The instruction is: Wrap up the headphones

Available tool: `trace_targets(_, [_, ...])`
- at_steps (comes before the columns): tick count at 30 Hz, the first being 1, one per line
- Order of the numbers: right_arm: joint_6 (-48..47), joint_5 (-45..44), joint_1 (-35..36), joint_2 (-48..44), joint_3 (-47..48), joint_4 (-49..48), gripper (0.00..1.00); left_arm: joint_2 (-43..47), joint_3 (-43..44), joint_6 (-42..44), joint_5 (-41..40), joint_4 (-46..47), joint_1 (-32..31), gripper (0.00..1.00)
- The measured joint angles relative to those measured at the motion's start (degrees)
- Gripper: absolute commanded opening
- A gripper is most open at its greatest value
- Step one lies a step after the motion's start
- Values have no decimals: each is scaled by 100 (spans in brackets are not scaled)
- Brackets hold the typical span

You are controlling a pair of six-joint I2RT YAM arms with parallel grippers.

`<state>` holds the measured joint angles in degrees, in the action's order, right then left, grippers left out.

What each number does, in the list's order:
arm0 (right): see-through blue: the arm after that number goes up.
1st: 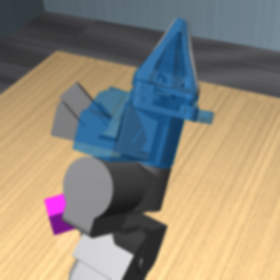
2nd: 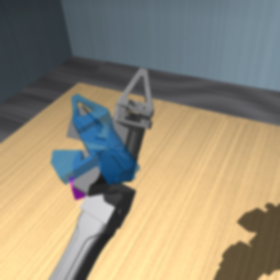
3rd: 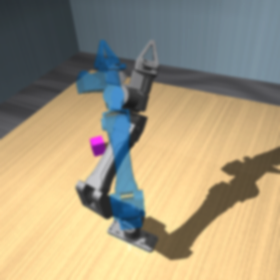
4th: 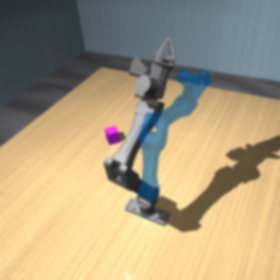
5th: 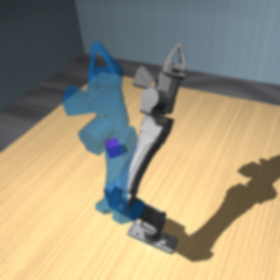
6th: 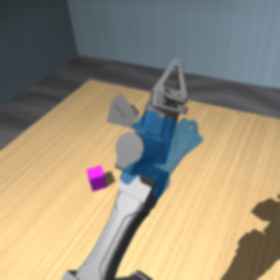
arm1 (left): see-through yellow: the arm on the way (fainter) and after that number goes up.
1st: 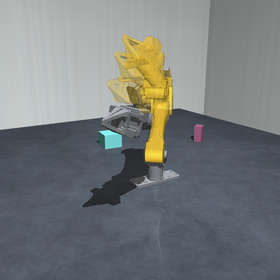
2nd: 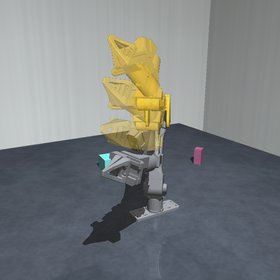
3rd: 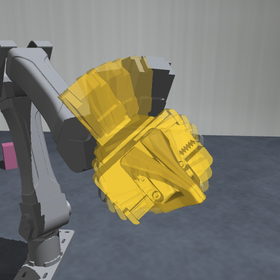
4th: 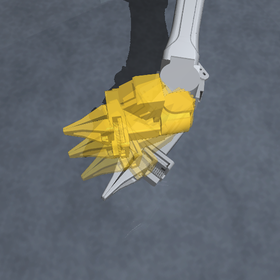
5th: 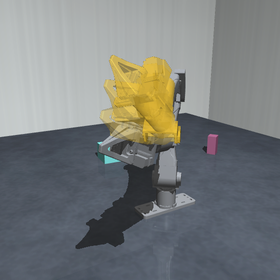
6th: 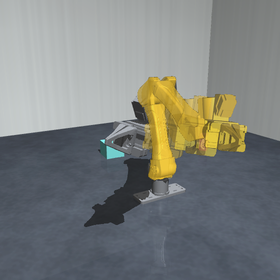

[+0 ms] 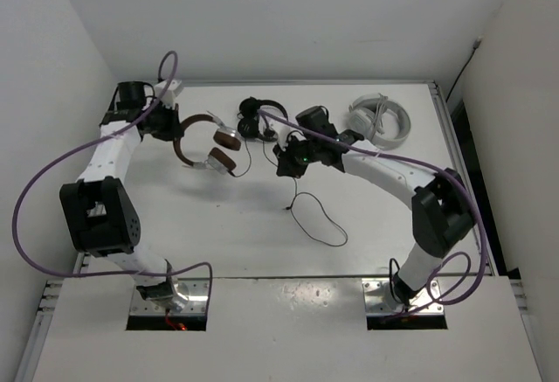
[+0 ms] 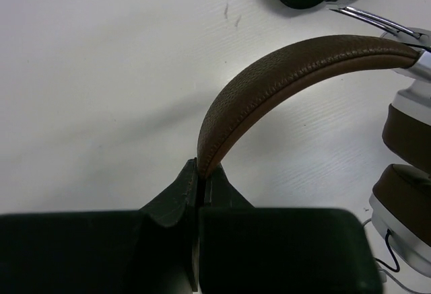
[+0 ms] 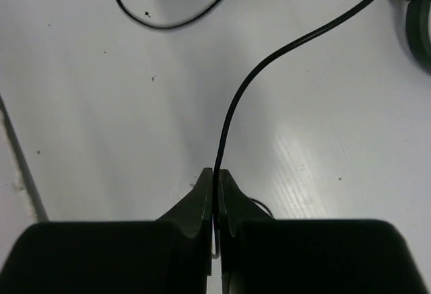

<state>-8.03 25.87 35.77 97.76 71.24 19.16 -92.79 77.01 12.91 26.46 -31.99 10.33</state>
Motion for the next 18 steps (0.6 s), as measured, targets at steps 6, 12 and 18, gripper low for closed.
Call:
trace_targets(6, [-704,-881,407,0,459,417,0,232,-245,251,-391,240,-555,0])
trace_targets(12, [-1008,-1255,396,-85,590,649,0,260,-603,247,-603,472,-717,0])
trace_targets(18, [-1143,-1379,376,-485,586,955,0,254,-756,-103,-802,658,-739,0])
